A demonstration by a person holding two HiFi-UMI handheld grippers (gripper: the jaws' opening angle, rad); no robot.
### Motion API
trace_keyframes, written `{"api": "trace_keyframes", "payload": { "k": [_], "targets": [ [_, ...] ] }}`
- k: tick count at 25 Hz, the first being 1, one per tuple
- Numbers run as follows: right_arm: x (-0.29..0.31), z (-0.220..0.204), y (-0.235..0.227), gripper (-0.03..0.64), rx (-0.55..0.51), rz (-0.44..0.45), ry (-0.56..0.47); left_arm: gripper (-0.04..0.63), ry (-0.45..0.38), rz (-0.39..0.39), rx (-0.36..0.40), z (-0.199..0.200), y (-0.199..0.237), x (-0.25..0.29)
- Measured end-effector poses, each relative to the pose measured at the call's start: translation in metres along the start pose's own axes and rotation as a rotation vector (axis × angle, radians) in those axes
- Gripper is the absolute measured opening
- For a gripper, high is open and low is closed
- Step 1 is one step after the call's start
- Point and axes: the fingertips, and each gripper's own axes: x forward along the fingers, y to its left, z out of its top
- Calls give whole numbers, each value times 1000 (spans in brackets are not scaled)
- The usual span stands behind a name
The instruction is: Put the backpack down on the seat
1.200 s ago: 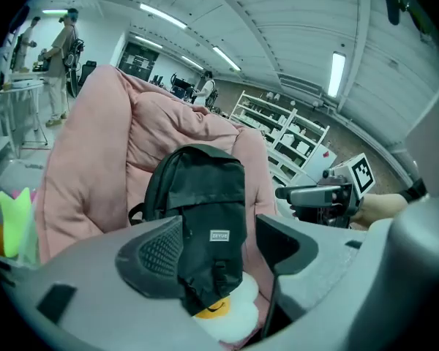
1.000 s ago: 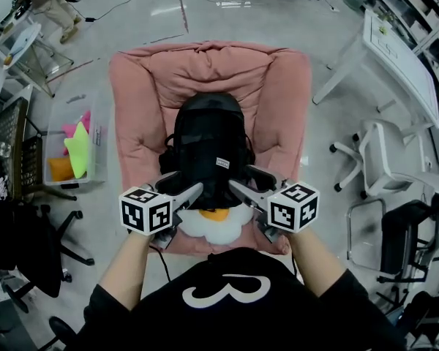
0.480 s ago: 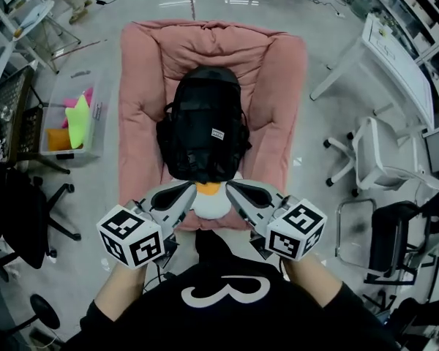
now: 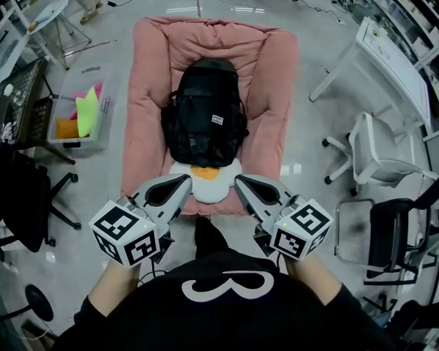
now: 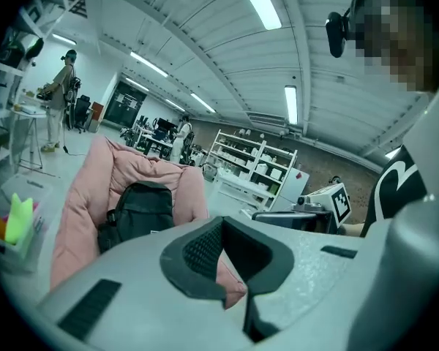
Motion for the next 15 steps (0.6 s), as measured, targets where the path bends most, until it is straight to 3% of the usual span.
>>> {"api": "trace_keyframes", "payload": {
  "k": [7, 15],
  "targets": [
    [-22, -1, 17, 3, -10, 0, -20, 6, 25, 24, 77, -9, -23, -11],
    [-44, 7, 35, 3, -11, 13, -7, 6, 37, -14, 82, -4, -54, -22]
  ]
}}
